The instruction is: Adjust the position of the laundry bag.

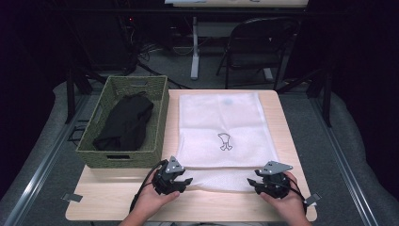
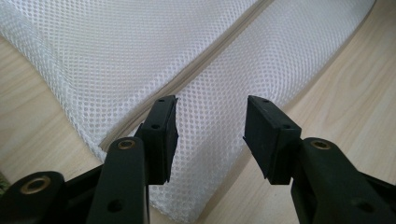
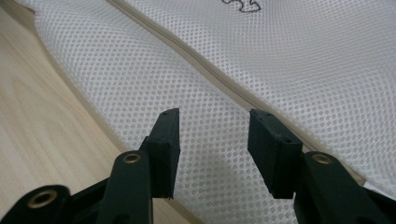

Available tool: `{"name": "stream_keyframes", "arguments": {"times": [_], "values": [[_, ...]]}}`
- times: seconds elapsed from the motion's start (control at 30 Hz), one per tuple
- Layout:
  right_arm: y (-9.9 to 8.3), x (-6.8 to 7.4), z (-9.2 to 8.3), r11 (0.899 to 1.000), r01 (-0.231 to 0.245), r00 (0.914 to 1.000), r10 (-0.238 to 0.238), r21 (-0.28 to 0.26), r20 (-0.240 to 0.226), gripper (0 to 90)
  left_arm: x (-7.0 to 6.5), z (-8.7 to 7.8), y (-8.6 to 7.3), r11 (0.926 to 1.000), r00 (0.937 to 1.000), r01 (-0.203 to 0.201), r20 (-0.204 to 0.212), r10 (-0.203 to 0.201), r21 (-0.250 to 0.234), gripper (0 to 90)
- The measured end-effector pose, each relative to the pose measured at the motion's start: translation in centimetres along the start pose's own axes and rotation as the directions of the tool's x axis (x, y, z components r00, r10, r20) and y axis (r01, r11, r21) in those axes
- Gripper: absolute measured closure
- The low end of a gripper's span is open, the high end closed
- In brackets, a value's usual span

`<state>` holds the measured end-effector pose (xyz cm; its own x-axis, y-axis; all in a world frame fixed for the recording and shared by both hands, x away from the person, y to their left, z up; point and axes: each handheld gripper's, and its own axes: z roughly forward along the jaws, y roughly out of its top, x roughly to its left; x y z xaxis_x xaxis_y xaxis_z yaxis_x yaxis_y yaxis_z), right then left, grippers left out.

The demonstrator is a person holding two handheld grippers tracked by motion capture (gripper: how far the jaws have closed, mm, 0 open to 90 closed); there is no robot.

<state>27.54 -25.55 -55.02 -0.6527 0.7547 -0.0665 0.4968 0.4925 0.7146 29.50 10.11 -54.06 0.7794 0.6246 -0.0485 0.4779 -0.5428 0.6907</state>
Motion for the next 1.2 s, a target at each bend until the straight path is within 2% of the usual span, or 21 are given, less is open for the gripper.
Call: {"name": "stream_keyframes", "arguments": {"times": [0.1, 0.17, 0.23, 0.27, 0.3, 0.4, 0.47, 0.5, 0.6, 0.67, 0.7, 0.83, 0.93, 1.03, 1.07, 1.17, 1.2], "values": [[0.0, 0.3, 0.1, 1.000, 0.003, 1.0000, -0.003, 0.003, -0.001, 53.6, 0.2, -0.4, 0.4, 0.9998, 0.9992, 0.020, 0.035, -0.019, -0.005, 56.7], [-0.1, 0.4, 0.2, 1.000, -0.009, 1.0000, 0.009, 0.015, 0.001, 53.4, 0.3, -0.6, 0.6, 0.9994, 0.9989, 0.031, 0.037, -0.031, -0.015, 60.5], [-0.1, 0.5, 0.1, 1.000, -0.007, 1.0000, 0.007, 0.015, -0.004, 55.2, 0.6, -0.8, 0.8, 0.9981, 0.9960, 0.053, 0.074, -0.050, -0.033, 60.7], [0.0, 0.6, 0.1, 1.000, -0.001, 1.0000, 0.001, 0.014, 0.000, 56.6, 0.6, -0.9, 0.9, 0.9967, 0.9950, 0.072, 0.072, -0.069, -0.038, 60.8], [0.1, 0.6, 0.0, 1.000, 0.009, 0.9999, -0.009, 0.013, 0.005, 58.6, 0.8, -0.9, 1.1, 0.9971, 0.9959, 0.066, 0.065, -0.064, -0.037, 63.1], [0.6, 0.7, -0.1, 1.000, 0.019, 0.9997, -0.019, 0.010, 0.013, 60.1, 1.2, -1.2, 1.5, 0.9945, 0.9940, 0.097, 0.056, -0.094, -0.039, 61.1], [0.8, 0.7, -0.2, 1.000, -0.003, 0.9999, 0.003, -0.005, 0.017, 59.7, 1.5, -1.5, 1.8, 0.9899, 0.9906, 0.132, 0.044, -0.130, -0.052, 58.6], [0.9, 0.6, -0.2, 1.000, -0.014, 0.9998, 0.015, -0.018, 0.014, 59.2, 1.6, -1.6, 1.9, 0.9859, 0.9867, 0.156, 0.053, -0.153, -0.060, 57.5], [1.3, 0.5, -0.2, 0.999, -0.028, 0.9995, 0.028, -0.025, 0.012, 55.0, 1.8, -1.9, 2.3, 0.9825, 0.9852, 0.165, 0.061, -0.160, -0.085, 54.7], [1.6, 0.2, -0.3, 0.999, -0.028, 0.9995, 0.028, -0.019, 0.016, 54.2, 1.9, -1.9, 2.5, 0.9877, 0.9898, 0.138, 0.044, -0.135, -0.073, 53.6], [1.7, 0.0, -0.4, 0.999, -0.039, 0.9992, 0.039, -0.015, 0.009, 53.9, 1.9, -1.9, 2.8, 0.9915, 0.9932, 0.116, 0.022, -0.115, -0.059, 53.8], [2.3, -1.2, -0.6, 0.997, -0.073, 0.9973, 0.073, -0.005, 0.009, 54.3, 1.9, -1.7, 3.5, 0.9971, 0.9974, 0.071, 0.017, -0.070, -0.026, 55.8], [2.6, -1.9, -0.4, 0.997, -0.073, 0.9972, 0.073, 0.004, 0.019, 56.4, 1.3, -1.3, 3.8, 0.9990, 0.9984, 0.044, 0.036, -0.044, -0.003, 57.3], [2.9, -2.6, 0.1, 0.998, -0.061, 0.9981, 0.061, 0.014, 0.012, 57.2, 0.8, -0.7, 3.7, 0.9997, 0.9990, 0.017, 0.042, -0.018, 0.020, 54.8], [3.0, -2.8, 0.2, 0.998, -0.065, 0.9979, 0.065, 0.017, 0.010, 57.1, 0.6, -0.4, 3.6, 0.9994, 0.9983, 0.015, 0.055, -0.017, 0.032, 54.9], [3.1, -3.2, 0.8, 0.998, -0.067, 0.9974, 0.067, 0.021, 0.026, 55.0, -0.1, 0.4, 3.2, 0.9989, 0.9984, -0.021, 0.054, 0.019, 0.042, 55.4], [3.1, -3.2, 0.8, 0.997, -0.071, 0.9969, 0.071, 0.015, 0.035, 55.0, -0.2, 0.6, 3.1, 0.9984, 0.9971, -0.036, 0.068, 0.033, 0.045, 57.4]]}}
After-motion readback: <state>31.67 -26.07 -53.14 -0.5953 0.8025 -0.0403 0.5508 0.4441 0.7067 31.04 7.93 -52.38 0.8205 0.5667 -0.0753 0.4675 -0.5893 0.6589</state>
